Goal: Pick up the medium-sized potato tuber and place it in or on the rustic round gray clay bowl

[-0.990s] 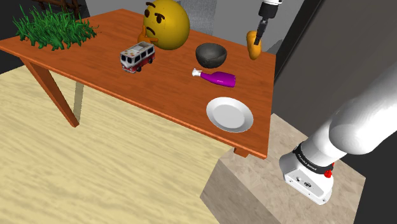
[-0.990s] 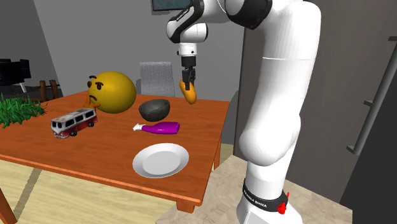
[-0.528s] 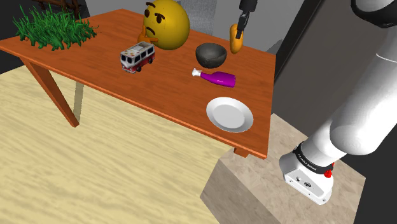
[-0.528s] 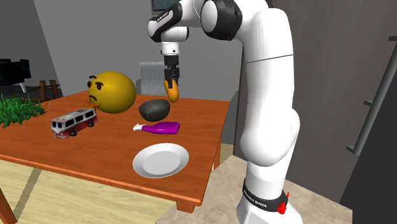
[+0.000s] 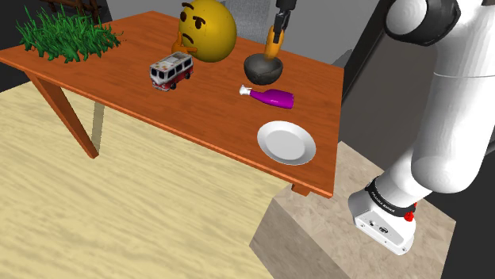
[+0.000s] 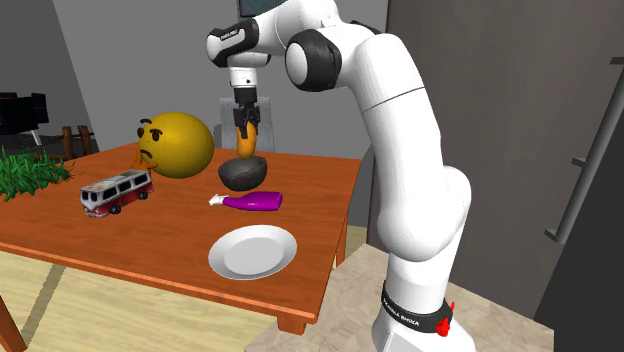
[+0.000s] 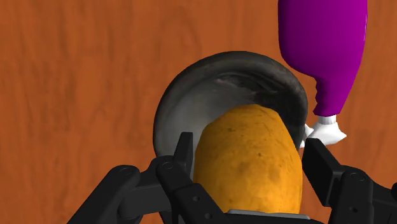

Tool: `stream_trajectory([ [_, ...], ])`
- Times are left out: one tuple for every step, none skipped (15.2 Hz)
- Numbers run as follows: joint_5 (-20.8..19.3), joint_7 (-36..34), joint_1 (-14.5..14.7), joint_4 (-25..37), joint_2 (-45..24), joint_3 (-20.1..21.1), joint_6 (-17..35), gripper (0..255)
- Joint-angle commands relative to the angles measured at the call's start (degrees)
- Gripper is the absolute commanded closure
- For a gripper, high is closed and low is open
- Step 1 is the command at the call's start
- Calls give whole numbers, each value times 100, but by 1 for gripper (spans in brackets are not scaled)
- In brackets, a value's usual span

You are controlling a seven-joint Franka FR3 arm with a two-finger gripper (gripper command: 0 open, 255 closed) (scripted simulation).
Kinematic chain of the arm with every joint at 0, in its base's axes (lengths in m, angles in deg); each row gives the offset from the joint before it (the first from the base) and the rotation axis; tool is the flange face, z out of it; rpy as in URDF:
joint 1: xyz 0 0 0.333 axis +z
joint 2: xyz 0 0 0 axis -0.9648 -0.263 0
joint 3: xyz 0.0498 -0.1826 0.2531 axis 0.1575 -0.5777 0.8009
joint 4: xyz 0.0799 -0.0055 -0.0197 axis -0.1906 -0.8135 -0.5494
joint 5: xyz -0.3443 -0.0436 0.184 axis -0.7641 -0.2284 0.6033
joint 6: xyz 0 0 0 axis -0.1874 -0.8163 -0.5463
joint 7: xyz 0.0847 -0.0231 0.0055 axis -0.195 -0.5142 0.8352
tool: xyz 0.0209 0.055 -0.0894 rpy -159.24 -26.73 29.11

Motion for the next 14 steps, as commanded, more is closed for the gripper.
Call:
stream_trajectory([
  [20,-8,2,-14,-84,12,99,255],
  [19,-5,11,-105,-75,13,181,255],
  [18,-1,19,-193,-69,14,262,255],
  [18,3,27,-278,-64,15,342,255],
  [19,7,34,-361,-61,16,420,255],
  [20,11,40,-440,-59,18,498,255],
  [22,15,46,-517,-60,19,575,255],
  [24,20,52,-591,-62,21,650,255],
  [26,24,57,-663,-66,23,725,255],
  [29,29,62,-732,-71,25,799,255],
  [32,33,66,-799,-78,27,872,255],
  [36,38,70,-864,-86,29,945,255],
  [38,40,72,-897,-88,30,979,255],
  [38,40,72,-895,-90,30,978,255],
])
